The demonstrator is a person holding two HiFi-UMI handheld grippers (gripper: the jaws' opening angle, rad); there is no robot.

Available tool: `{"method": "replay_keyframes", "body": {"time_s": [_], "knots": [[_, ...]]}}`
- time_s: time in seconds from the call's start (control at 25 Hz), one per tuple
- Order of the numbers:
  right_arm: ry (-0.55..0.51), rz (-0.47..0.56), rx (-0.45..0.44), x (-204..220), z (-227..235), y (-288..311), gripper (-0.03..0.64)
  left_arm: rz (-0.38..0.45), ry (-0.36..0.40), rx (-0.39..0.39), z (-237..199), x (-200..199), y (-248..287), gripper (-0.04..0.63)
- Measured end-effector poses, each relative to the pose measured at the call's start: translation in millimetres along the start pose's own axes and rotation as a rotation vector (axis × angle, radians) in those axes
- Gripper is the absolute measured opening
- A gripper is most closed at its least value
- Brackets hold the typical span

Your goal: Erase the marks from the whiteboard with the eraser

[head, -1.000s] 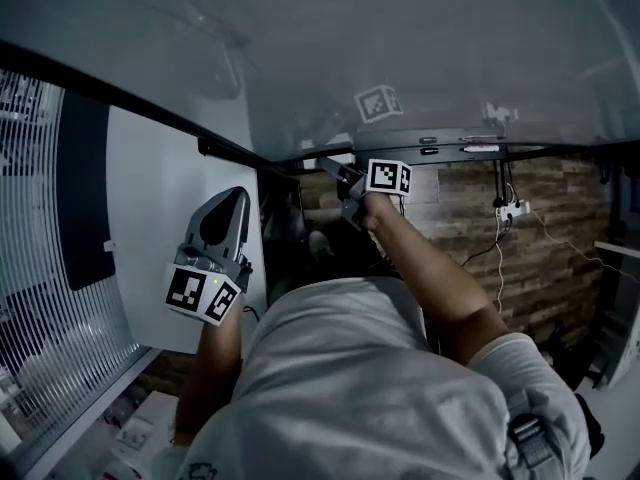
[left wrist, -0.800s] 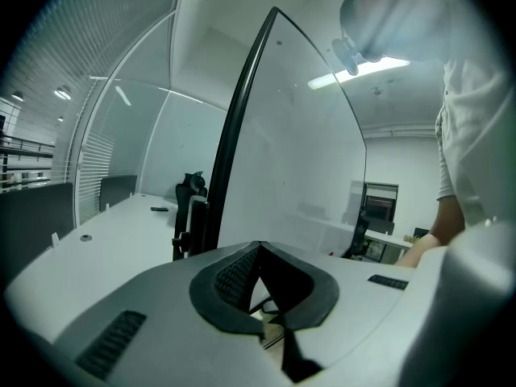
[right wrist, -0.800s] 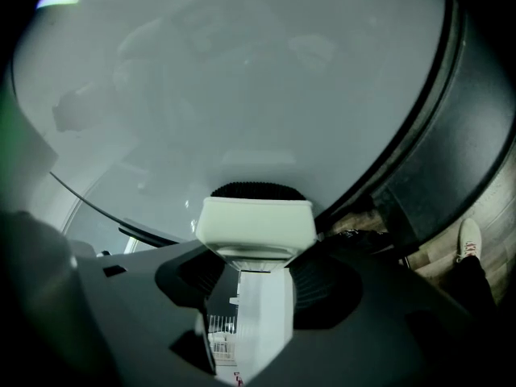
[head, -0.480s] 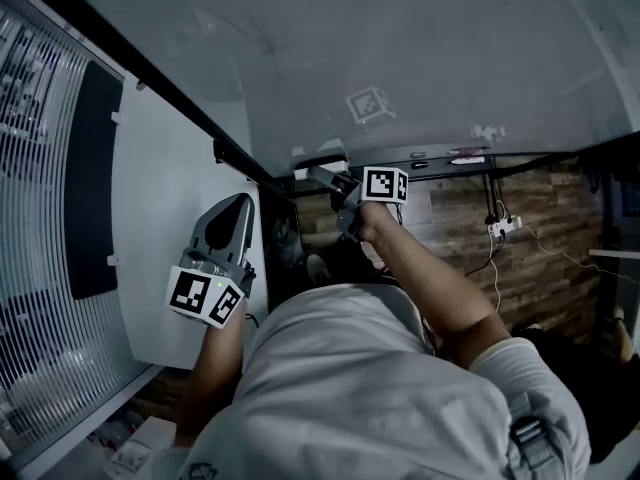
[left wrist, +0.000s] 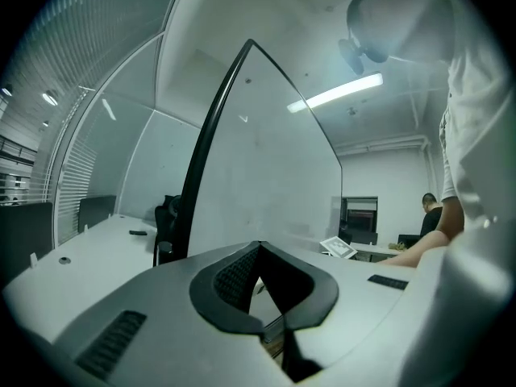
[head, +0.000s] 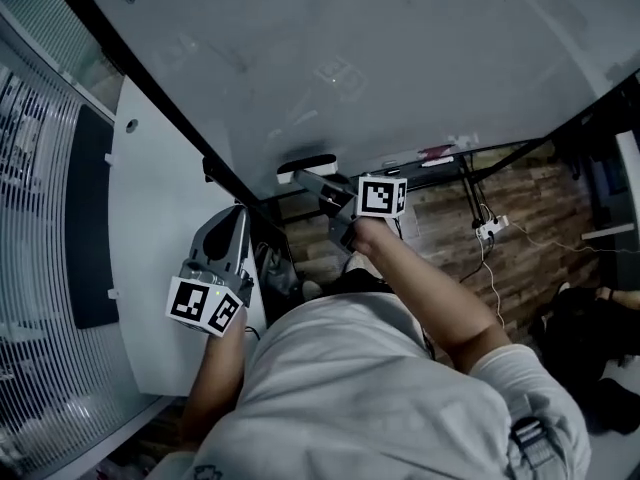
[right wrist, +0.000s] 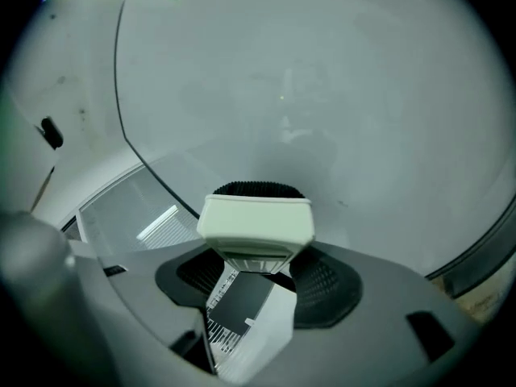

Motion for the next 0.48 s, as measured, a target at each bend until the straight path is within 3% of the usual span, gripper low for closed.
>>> {"method": "replay_keyframes", "body": {"time_s": [0.28,0.48], "knots": [[-0.094,0.068,0.000,-2.1,-18.7,-28.9,0.241,0.031,-0.008,0.040,-10.4,7.7,6.4,0.008],[-0.208,0.062,-0.006,0.6,-41.4,-93.1,0.241,0.030,-0.001,0.055,38.8,0.5,24.8,0.008]]}}
Point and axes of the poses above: the fingertips, and each gripper's own axes: y forward along the fingers, z to its right, x out of its underside, the point moved 6 cm from there along -y, backward along the fingers, and after that the axes turned 15 degrees about x, right-handed, at the moved point
